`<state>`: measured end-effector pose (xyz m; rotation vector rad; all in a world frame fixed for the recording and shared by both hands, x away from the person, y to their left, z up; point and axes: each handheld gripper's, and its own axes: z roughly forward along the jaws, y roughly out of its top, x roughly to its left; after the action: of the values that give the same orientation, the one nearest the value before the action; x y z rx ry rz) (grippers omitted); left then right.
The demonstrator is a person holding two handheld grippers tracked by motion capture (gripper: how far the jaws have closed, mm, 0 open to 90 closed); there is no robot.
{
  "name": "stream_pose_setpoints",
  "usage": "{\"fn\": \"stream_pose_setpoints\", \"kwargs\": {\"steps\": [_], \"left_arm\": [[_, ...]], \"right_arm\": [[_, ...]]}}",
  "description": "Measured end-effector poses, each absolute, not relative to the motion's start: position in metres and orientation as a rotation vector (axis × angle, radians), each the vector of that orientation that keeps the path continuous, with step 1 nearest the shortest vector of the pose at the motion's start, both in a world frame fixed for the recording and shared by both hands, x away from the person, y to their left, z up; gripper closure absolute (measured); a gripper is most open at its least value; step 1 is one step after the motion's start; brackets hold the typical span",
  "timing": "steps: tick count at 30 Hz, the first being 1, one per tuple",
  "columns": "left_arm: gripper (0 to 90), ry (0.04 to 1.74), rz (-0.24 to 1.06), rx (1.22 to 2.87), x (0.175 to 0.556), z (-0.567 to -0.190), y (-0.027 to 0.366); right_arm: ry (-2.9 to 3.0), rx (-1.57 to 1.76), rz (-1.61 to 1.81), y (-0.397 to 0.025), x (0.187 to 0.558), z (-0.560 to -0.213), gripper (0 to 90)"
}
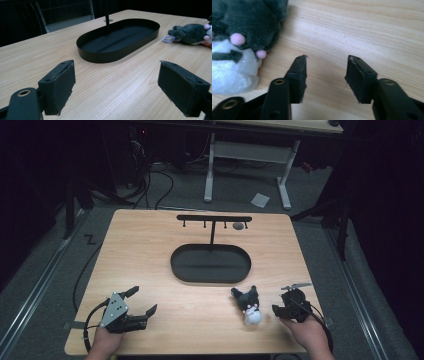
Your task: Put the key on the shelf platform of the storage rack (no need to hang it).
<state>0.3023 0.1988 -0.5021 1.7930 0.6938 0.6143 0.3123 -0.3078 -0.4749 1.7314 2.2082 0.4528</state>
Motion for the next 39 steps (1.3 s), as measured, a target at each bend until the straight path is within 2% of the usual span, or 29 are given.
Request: {"fn": "stream_pose_setpoints", "kwargs": {"steps": [9,17,21,29,33,39], "left_arm": [[15.0,0.665,0.595,1.801,0.299,-0.502,0.195],[15.0,0.668,0.597,1.810,0.306,-0.503,0.188],[15.0,0.650,0.601,1.802,0.308,-0.502,0.182],[15.0,0.612,0.596,1.813,0.308,-0.501,0.174],[15.0,0.613,0.603,1.799,0.308,-0.499,0.176],[15.0,0.628,0.603,1.800,0.309,-0.500,0.179]], "right_arm": [[2.346,1.880,0.234,-0.308,0.332,-0.477,32.2],[2.387,1.781,0.163,-0.288,0.334,-0.441,15.2],[2.389,1.761,0.208,-0.278,0.334,-0.425,15.1],[2.396,1.715,0.207,-0.252,0.334,-0.415,14.7],[2.415,1.711,0.227,-0.237,0.338,-0.416,14.2],[2.482,1.728,0.215,-0.221,0.342,-0.437,13.8]]}}
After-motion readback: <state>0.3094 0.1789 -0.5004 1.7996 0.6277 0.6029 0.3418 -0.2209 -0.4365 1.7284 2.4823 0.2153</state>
